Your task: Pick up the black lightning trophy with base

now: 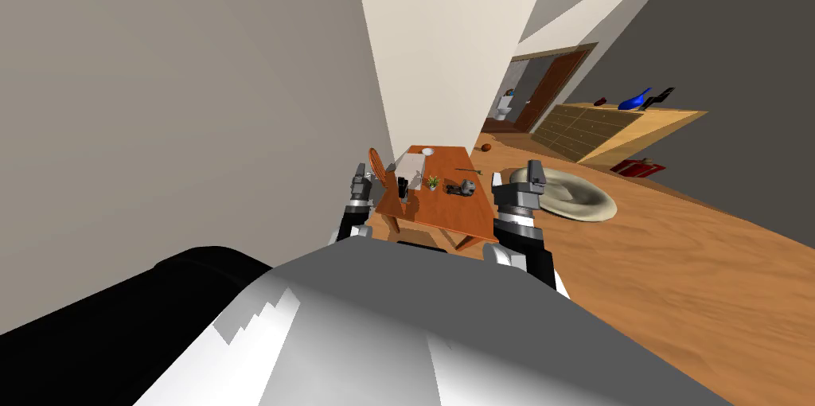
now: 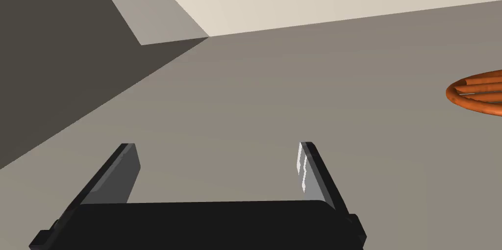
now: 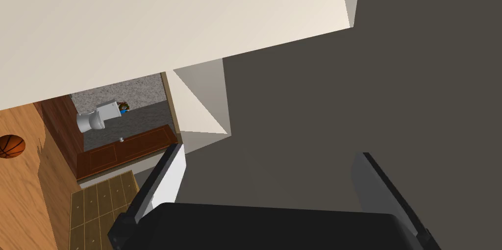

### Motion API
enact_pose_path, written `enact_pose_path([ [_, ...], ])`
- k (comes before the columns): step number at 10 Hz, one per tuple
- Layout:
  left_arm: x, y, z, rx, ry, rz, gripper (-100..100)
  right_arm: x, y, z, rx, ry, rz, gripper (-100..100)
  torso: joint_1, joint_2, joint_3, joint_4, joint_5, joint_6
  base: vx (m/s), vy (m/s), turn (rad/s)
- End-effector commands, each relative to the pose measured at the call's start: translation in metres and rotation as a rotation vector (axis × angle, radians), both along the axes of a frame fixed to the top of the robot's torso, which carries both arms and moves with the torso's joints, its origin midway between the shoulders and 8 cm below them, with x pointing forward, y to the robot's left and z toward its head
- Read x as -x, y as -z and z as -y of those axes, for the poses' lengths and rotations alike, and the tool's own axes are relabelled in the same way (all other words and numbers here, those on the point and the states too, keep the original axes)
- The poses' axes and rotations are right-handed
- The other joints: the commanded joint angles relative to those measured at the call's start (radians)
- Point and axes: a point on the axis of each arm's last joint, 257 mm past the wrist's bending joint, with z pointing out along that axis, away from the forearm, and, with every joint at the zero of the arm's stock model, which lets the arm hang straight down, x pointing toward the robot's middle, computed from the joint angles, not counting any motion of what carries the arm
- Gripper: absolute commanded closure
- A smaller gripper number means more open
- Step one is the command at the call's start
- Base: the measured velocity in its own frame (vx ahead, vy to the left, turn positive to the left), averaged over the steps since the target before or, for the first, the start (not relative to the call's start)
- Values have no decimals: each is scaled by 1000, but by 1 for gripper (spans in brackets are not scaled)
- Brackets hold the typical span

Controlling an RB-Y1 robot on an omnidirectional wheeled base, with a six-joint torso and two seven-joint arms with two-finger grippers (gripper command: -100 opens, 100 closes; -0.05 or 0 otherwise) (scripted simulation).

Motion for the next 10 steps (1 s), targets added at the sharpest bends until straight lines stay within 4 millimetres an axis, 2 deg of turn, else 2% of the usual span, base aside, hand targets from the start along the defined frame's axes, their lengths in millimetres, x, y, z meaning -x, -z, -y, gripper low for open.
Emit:
enact_pose_path([
  [1,-4,8,3,-44,11,-23,-100,0,0,0,0,0,0,0,0,0,0,0,0,0,-16,-1,-43],
  [2,-6,13,4,-66,14,-36,-100,0,0,0,0,0,0,0,0,1,0,0,0,0,-29,3,-55],
  [10,-36,89,9,-300,-7,-218,-100,0,0,0,0,0,0,0,0,6,3,1,0,0,-73,1,-101],
])
